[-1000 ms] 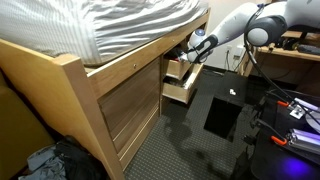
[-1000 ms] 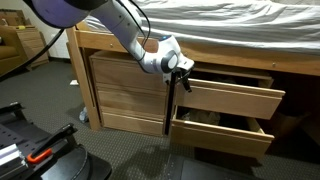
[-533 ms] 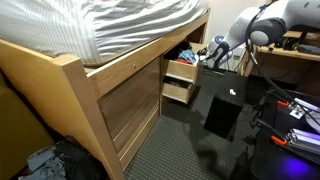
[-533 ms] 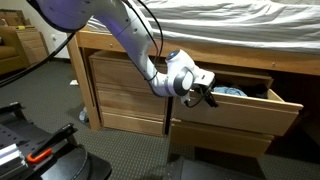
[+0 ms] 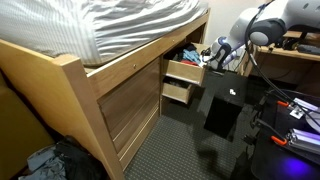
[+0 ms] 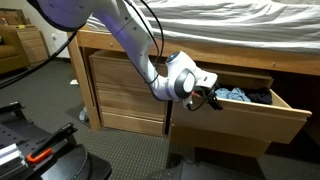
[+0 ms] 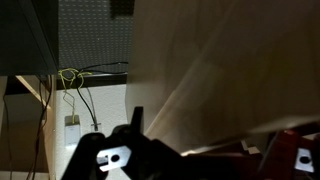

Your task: Close the top drawer to the left then open the top drawer to the right.

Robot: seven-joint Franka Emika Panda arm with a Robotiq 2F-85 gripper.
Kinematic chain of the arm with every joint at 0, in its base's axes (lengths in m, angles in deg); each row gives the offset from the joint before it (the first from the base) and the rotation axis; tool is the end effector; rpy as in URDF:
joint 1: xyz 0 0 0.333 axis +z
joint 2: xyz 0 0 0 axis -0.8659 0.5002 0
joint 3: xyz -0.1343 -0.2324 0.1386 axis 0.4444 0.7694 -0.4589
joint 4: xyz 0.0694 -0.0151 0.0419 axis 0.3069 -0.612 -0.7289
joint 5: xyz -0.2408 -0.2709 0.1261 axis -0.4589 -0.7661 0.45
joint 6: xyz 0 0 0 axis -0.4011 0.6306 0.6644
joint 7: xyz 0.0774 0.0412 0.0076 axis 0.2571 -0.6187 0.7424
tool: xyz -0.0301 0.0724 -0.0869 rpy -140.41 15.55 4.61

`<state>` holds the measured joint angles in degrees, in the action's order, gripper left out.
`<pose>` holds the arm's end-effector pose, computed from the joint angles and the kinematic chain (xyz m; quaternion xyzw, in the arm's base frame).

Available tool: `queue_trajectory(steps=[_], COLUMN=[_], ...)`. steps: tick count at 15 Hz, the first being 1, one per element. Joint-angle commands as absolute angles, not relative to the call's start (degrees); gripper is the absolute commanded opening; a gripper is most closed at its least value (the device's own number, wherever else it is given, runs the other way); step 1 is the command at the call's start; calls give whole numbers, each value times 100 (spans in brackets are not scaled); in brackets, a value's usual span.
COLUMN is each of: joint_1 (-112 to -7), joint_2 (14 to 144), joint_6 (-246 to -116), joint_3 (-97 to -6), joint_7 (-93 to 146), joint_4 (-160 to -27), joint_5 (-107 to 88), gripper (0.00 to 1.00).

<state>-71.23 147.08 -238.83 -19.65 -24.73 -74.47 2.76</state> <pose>0.5845 -0.4143 0.0163 0.7469 -0.5132 0.3943 0.1529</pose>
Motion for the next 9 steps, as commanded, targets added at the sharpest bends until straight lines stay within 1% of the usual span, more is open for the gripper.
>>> queue_trajectory(steps=[1, 3, 5, 6, 7, 9], joint_1=[-7158, -7139, -7063, -7155, -7147, -7147], joint_2=[14446, 13786, 13218, 14116, 13929, 13959], joint_6=[-23911, -23962, -23908, -23904, -23883, -23876], joint_3=[-2122, -2392, -2401, -2326, -2360, -2394], joint_7=[-2229, -1867, -1802, -1445, -1309, -1039], joint_4=[-7650, -8286, -8819, -7812, -7929, -7874], joint_5=[242, -72, -289, 608, 702, 980], gripper=[100, 100, 100, 100, 100, 100])
